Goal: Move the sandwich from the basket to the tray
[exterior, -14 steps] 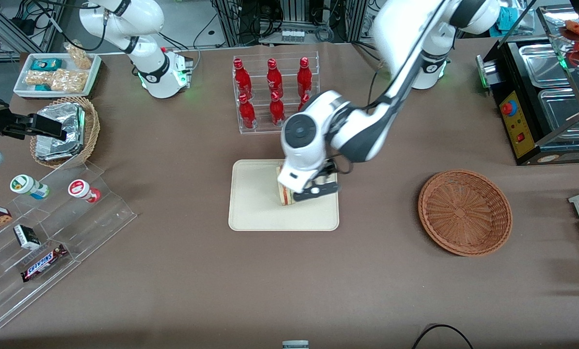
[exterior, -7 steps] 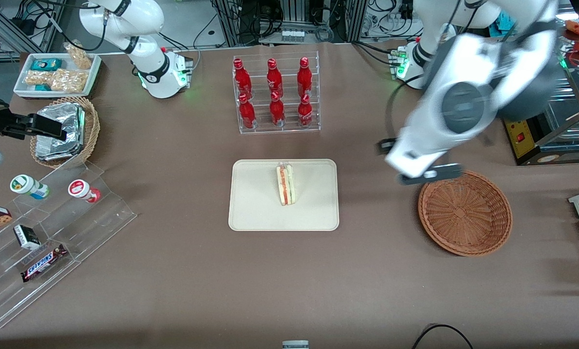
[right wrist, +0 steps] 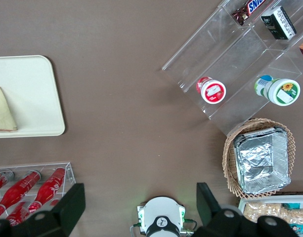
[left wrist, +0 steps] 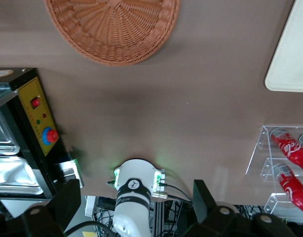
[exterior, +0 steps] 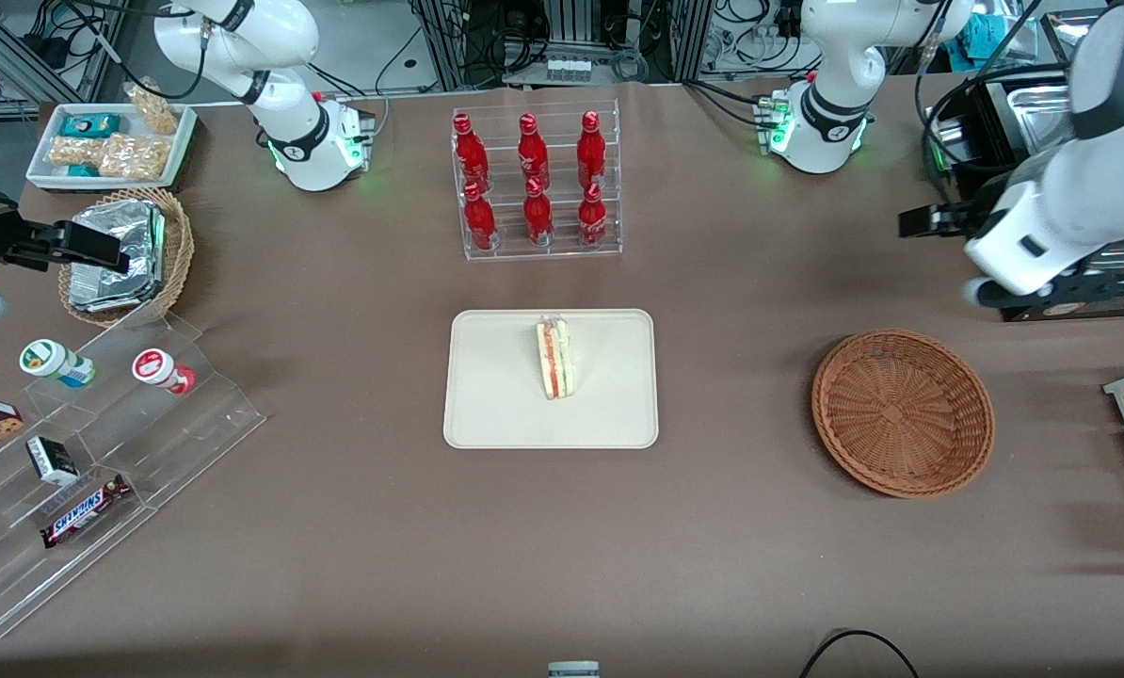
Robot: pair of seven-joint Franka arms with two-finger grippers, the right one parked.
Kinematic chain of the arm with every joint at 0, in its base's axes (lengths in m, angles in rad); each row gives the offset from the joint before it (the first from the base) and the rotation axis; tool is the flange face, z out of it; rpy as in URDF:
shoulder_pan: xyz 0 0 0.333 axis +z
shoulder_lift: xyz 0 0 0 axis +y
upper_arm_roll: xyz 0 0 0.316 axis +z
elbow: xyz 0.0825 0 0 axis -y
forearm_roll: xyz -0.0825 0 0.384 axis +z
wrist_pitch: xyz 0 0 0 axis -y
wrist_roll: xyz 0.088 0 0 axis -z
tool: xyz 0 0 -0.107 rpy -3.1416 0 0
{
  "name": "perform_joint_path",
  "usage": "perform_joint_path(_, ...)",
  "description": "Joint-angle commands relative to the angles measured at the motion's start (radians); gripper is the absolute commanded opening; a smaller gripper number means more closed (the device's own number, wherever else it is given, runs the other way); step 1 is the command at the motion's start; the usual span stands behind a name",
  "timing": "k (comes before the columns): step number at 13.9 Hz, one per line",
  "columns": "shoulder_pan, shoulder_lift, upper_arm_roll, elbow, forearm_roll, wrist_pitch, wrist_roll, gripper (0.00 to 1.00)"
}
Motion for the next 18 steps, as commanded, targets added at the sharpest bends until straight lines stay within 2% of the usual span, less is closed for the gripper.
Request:
perform_joint_path(1, 0.010, -0.039, -0.011, -0.023, 0.021, -0.016, 0.022, 1.00)
perform_joint_path(4, 0.032, -0.083, 0.011, -0.053, 0.021, -0.017, 0.049, 1.00)
perform_joint_path(6, 0.079, -0.151, 0.019, -0.137, 0.021, 0.048, 0.071, 1.00)
perform_joint_path(14, 0.085, -0.151, -0.002, -0.142, 0.014, 0.044, 0.062, 1.00)
perform_joint_path(18, 0.190, -0.153, -0.102, -0.141, 0.014, 0.058, 0.065, 1.00)
